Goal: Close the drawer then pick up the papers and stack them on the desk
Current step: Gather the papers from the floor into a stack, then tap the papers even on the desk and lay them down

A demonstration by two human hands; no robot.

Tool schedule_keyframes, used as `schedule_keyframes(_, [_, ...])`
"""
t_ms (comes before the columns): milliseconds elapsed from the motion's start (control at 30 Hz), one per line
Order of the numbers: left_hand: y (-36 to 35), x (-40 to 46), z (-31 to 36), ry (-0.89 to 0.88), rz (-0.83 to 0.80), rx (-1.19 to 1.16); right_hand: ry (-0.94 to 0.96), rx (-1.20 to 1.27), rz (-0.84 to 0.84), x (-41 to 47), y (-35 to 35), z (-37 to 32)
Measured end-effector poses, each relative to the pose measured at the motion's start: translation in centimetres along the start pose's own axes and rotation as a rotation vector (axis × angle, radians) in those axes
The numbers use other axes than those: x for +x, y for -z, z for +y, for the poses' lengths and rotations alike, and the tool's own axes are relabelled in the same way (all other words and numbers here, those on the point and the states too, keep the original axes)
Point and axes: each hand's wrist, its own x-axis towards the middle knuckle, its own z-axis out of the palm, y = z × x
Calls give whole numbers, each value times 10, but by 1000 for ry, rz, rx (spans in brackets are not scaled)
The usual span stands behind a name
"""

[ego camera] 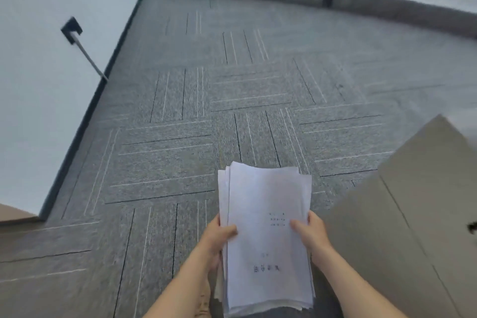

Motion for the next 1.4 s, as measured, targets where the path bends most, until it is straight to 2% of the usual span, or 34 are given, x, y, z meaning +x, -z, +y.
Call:
schedule_keyframes(133, [-10, -81, 80, -98, -194, -45, 50, 210, -41, -63, 45, -68])
schedule_keyframes(267, [-23, -172, 140, -189, -318, -41, 122, 423, -162, -145, 96, -118])
schedule_keyframes(433, [-38, -279, 185, -343, -413, 46, 264, 547, -282, -249, 161, -155])
schedule_keyframes(633, [-61, -413, 214, -546, -483, 116, 523, 626, -245, -370, 226, -180])
schedule_keyframes(833, [-116, -518, 216, -743, -574, 218, 743, 736, -21, -480, 313, -174])
schedule_keyframes(967, [-177, -565, 205, -859, -635, 278, 856, 740, 266, -550, 377, -149])
schedule_keyframes(1100, [-245, -604, 181, -929, -755, 271, 877, 704, 581, -612, 433, -113])
schedule_keyframes(1267, [-319, -641, 143, -981, -987, 373, 835, 670, 875, -676, 480, -65])
schedule_keyframes(1400, [-378, -666, 114, -944, -1025, 404, 740, 647, 1089, -711, 508, -38])
